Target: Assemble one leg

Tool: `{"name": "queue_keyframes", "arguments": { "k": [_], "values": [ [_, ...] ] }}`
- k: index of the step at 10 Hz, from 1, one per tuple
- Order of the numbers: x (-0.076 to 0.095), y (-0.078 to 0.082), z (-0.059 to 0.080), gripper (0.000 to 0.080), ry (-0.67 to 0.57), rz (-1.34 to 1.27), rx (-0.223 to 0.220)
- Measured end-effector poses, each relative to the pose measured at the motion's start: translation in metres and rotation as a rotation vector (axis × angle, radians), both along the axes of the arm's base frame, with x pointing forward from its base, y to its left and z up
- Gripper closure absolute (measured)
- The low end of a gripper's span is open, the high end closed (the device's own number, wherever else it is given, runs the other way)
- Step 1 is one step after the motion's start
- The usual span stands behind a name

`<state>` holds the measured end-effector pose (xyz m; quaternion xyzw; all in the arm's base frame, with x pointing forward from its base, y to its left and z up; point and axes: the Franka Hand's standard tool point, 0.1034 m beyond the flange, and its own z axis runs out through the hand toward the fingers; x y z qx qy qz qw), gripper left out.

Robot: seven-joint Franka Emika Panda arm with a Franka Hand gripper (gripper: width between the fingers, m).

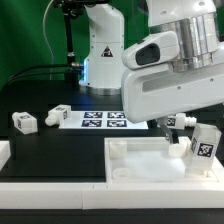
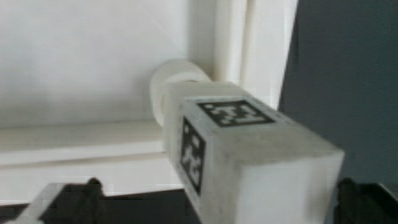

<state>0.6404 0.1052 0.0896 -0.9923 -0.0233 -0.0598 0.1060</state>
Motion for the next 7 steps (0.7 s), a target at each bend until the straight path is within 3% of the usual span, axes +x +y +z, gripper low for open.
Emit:
{"name": "queue_keyframes", "arguments": {
  "k": [1, 2, 3, 4, 6, 7],
  "values": [
    [-0.001, 0.000, -0.001, 0.0151, 0.013, -0.013, -0.001],
    [-0.006, 0.003, -0.001, 0.0151, 0.087, -0.079, -0.035],
    [-0.004, 0.013, 0.002, 0.0151, 0.124, -0.136, -0.068],
    [-0.001, 0.021, 0.002, 0.0151, 0.120, -0.153, -0.067],
    [0.004, 0.003, -0.007, 0.0151, 0.056, -0.141, -0.056],
    [0.002, 0.002, -0.008, 0.0151, 0.060, -0.147, -0.057]
  ]
}}
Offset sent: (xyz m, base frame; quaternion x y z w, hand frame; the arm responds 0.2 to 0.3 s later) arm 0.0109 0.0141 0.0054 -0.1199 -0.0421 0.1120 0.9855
